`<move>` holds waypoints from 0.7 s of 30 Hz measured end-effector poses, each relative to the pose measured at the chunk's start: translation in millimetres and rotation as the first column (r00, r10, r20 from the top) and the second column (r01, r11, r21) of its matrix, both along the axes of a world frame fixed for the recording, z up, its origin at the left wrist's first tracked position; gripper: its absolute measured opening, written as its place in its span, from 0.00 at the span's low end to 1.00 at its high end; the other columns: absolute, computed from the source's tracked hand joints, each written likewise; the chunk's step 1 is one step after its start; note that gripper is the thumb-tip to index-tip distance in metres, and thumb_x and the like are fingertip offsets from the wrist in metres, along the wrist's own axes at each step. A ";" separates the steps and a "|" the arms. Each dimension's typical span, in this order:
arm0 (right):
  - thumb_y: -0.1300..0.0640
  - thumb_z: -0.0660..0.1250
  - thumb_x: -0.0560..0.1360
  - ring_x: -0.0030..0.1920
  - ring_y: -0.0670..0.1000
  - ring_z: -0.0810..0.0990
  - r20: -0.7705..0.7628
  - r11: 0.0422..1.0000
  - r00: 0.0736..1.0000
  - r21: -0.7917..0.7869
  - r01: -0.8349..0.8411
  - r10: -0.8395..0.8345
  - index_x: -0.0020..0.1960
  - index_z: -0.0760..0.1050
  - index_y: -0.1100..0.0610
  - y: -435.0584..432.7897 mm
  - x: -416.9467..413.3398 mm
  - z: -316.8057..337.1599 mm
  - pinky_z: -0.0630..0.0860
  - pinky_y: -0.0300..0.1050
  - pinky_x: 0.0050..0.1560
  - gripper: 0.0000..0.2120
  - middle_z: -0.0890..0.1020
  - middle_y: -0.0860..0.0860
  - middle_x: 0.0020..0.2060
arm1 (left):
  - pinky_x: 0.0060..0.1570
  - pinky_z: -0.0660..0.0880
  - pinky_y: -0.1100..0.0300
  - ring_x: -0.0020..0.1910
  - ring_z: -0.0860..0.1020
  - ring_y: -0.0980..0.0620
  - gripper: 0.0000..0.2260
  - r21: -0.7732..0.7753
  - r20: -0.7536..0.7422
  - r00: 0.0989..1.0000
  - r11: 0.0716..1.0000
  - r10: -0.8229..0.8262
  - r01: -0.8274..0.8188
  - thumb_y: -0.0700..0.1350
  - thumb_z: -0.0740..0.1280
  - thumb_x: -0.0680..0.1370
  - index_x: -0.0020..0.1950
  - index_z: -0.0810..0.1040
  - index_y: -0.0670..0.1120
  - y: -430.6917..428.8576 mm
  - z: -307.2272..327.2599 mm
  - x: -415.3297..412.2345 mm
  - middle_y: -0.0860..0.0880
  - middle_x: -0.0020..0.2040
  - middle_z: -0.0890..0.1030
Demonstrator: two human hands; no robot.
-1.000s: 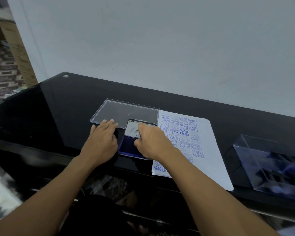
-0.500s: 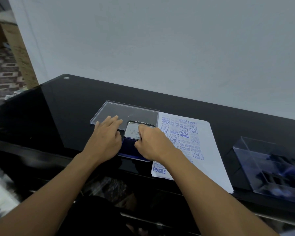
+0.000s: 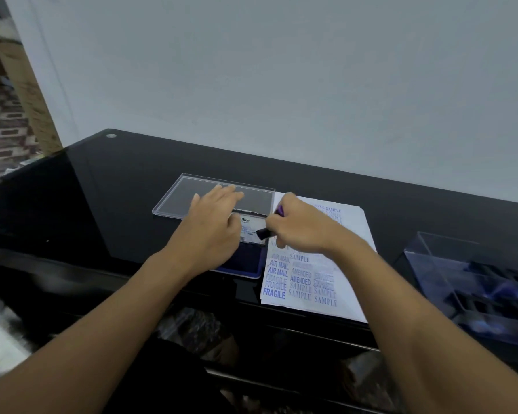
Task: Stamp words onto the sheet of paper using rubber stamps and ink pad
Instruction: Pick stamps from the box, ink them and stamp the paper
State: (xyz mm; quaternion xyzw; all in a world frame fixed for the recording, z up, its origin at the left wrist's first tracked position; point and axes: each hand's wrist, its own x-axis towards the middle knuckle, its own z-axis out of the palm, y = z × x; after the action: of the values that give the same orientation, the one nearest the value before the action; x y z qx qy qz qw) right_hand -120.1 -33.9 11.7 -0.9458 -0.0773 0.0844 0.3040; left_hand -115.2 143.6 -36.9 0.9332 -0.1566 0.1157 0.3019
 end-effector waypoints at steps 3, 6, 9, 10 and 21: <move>0.54 0.63 0.80 0.33 0.43 0.77 -0.001 0.999 1.000 -0.048 -0.012 0.012 0.48 0.68 0.56 -24.1 -6.4 13.6 0.68 0.42 0.37 0.07 0.85 0.51 0.38 | 0.77 0.44 0.47 0.78 0.54 0.54 0.21 0.005 0.022 0.998 0.998 -0.059 0.059 0.41 0.56 0.83 0.76 0.66 0.45 -17.2 6.1 -4.4 0.50 0.79 0.61; 0.51 0.68 0.77 0.35 0.46 0.76 0.058 0.991 0.997 -0.121 0.051 -0.044 0.47 0.71 0.56 -49.1 -14.4 22.9 0.69 0.41 0.37 0.09 0.84 0.51 0.38 | 0.78 0.46 0.45 0.78 0.56 0.53 0.19 0.013 0.002 0.993 0.993 -0.116 0.116 0.43 0.55 0.83 0.75 0.68 0.46 -38.4 9.2 -4.5 0.50 0.78 0.62; 0.52 0.68 0.74 0.32 0.47 0.72 0.076 0.980 0.991 -0.158 0.121 -0.110 0.42 0.70 0.55 -70.6 -24.4 28.2 0.68 0.41 0.33 0.09 0.82 0.51 0.36 | 0.77 0.48 0.45 0.77 0.57 0.53 0.20 0.055 -0.038 0.990 0.988 -0.139 0.141 0.46 0.55 0.83 0.75 0.67 0.48 -63.0 9.3 -4.8 0.51 0.78 0.63; 0.53 0.67 0.74 0.31 0.48 0.72 0.078 0.976 0.989 -0.170 0.134 -0.122 0.42 0.70 0.55 -77.1 -27.9 29.0 0.68 0.41 0.33 0.09 0.82 0.51 0.35 | 0.78 0.46 0.47 0.78 0.55 0.53 0.20 0.061 -0.062 0.987 0.987 -0.145 0.149 0.46 0.55 0.84 0.76 0.65 0.48 -71.3 7.8 -6.0 0.51 0.78 0.61; 0.51 0.65 0.77 0.34 0.47 0.79 0.045 0.957 0.984 -0.232 0.176 -0.170 0.46 0.74 0.56 -120.6 -41.5 2.0 0.73 0.42 0.36 0.07 0.84 0.50 0.37 | 0.77 0.47 0.49 0.78 0.53 0.53 0.21 0.134 -0.197 0.953 0.957 -0.230 0.259 0.46 0.53 0.84 0.78 0.62 0.47 -122.0 -19.2 -14.5 0.51 0.79 0.59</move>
State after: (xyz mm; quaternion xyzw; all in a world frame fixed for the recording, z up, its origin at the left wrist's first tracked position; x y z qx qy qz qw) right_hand -161.6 -154.6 13.8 -0.9792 0.0123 0.0545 0.1952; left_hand -129.8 21.6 -56.1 0.9341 -0.2522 -0.0200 0.2518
